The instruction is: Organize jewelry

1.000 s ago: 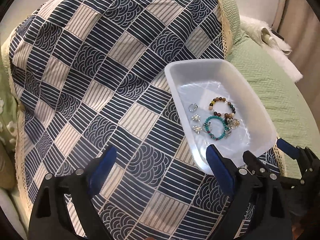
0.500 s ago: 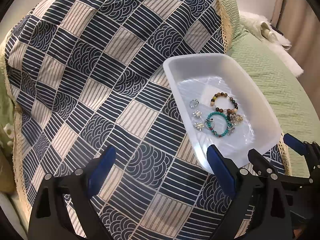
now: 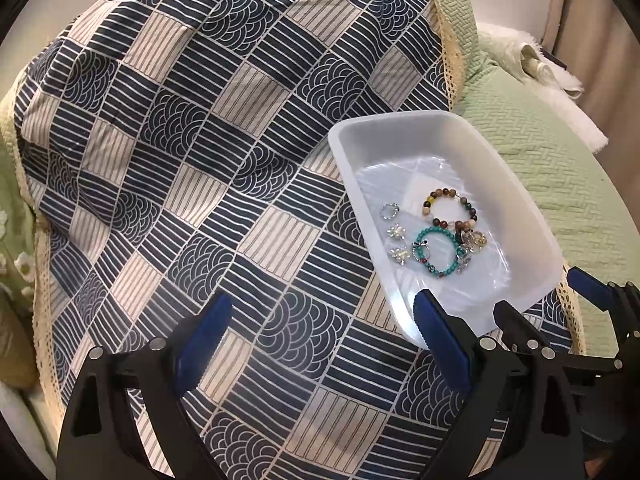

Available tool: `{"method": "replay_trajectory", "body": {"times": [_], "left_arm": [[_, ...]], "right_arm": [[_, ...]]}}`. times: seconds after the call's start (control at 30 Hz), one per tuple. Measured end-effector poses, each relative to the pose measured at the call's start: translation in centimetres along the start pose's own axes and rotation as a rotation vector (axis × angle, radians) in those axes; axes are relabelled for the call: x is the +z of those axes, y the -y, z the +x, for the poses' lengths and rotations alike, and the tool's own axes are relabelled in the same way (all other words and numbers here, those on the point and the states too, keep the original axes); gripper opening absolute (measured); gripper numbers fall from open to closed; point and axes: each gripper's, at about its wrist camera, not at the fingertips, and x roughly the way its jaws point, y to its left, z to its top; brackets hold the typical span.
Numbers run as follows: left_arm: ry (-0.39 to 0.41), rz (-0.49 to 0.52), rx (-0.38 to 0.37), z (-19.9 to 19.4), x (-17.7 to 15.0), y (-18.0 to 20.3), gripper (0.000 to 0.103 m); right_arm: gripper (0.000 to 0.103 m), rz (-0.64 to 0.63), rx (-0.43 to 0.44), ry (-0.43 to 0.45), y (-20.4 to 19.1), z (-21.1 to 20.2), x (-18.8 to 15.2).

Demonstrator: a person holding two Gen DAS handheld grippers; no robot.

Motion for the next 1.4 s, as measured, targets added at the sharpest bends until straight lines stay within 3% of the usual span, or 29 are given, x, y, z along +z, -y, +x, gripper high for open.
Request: {"method": "replay_trajectory", "body": {"times": [1.4], "left_arm": [[0.002, 0.040, 0.010, -0.52, 0.08, 0.60, 0.088]], "right_arm": [[0.089, -0.047, -0.016, -0.013, -0.44, 0.40, -0.29]]}}
